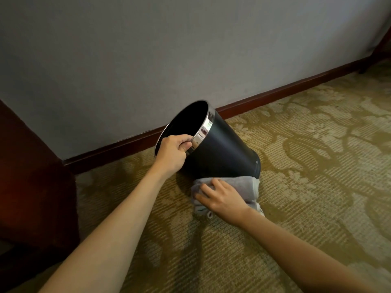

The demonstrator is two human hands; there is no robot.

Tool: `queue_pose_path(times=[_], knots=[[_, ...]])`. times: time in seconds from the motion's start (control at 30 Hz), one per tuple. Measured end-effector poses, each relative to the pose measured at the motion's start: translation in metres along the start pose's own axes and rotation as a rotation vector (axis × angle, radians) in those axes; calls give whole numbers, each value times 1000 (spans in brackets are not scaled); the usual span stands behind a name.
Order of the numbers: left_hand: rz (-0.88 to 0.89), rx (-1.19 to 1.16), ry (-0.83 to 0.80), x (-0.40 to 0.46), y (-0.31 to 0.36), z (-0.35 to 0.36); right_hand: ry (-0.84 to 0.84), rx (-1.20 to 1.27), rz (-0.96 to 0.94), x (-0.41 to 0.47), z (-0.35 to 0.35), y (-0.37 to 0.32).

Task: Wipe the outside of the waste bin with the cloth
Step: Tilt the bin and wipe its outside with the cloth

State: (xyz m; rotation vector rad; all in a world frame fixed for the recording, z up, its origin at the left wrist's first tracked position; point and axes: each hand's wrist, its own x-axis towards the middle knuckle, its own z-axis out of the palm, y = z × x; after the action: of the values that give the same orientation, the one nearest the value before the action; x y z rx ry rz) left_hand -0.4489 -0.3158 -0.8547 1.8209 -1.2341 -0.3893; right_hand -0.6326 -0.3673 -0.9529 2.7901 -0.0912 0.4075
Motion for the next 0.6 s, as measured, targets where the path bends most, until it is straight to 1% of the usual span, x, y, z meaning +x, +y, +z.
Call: queue_pose_path(times=[0.07,0.1,0.2,0.37,0.5,0.6], knots=[[-8,-4,-10,0,0,-1,-73,24,41,-21,6,5],[-21,-11,-12,0,0,-2,-74,33,68,-30,8,9],[-44,-28,-6,1,-2,-5,4,115,197,-44,6,23],[-42,-60,42,-1,-7,-13,291,444,661,-22,-10,43],[-70,-68,15,-5,-16,-18,404,690,1039,-12,-6,59],[-76,-73,7,-7,-21,-20,448,810,1241,-23,4,62]])
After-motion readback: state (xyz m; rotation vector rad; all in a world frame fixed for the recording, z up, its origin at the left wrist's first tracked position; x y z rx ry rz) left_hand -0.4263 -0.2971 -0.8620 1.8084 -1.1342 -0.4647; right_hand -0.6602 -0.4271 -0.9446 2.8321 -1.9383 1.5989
